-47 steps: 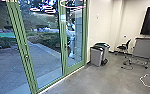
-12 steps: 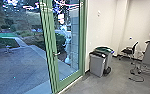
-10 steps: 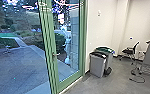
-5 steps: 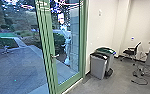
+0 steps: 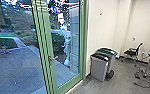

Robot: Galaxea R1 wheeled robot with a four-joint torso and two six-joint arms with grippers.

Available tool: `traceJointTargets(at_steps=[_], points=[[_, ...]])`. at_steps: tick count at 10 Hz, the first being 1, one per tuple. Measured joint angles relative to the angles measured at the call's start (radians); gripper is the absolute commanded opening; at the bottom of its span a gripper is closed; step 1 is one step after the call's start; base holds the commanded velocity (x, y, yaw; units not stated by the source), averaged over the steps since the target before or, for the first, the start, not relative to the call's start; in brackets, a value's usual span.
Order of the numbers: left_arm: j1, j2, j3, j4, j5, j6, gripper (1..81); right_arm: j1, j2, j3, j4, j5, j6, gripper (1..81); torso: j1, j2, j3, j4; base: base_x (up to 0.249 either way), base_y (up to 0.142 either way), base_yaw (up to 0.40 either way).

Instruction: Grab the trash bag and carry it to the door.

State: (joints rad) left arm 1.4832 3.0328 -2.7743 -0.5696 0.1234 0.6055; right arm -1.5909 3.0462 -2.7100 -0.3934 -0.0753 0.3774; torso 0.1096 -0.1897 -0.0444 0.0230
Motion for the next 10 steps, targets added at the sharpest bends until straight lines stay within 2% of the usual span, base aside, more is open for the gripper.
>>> traceJointTargets(at_steps=[10], points=[[-0.001, 0.0, 0.0, 0.0, -0.001, 0.0, 1.0, 0.001, 0.002, 0.0, 0.0, 0.001, 0.0, 81.1, 0.0, 0.0, 0.0, 0.0, 0.161, 0.0, 0.0]])
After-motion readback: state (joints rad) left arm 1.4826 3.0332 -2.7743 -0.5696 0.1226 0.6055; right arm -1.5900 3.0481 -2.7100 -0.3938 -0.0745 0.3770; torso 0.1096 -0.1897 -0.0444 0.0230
